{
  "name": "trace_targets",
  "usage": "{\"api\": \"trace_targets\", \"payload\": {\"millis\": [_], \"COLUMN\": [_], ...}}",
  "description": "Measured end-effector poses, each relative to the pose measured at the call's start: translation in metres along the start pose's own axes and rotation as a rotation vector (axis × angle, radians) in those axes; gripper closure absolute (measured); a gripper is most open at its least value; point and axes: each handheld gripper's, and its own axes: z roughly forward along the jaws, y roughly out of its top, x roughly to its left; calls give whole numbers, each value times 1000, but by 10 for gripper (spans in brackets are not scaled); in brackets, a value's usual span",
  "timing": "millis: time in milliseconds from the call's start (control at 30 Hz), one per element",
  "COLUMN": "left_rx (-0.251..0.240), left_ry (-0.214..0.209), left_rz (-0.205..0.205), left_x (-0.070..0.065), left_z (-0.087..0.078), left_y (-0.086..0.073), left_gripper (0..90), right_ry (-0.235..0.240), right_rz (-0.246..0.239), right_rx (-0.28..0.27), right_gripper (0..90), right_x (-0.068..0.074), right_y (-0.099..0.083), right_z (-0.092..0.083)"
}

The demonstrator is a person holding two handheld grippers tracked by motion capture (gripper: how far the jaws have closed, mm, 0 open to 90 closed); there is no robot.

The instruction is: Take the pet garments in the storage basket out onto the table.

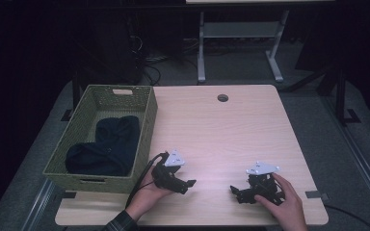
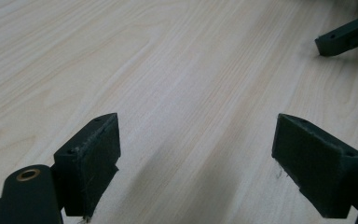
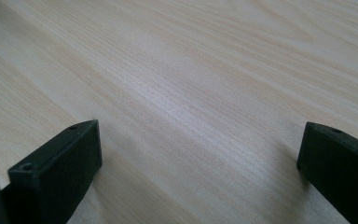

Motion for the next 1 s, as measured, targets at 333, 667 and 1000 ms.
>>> {"api": "trace_targets", "payload": {"millis": [333,667,1000], "left_rx": [0,-7,-28], "left_ry": [12,-5,-2], "left_rz": [9,1,-1], "left_x": [3,6,8], "left_z": [-8,-13,-20], "left_y": [8,14,21], "left_gripper": [148,148,148], "right_ry": [0,0,0], "right_rz": [0,0,0], "right_rx": [1,0,0], "right_gripper": [0,0,0], "right_x": [0,0,0], "right_y": [0,0,0], "right_z": [0,0,0]}}
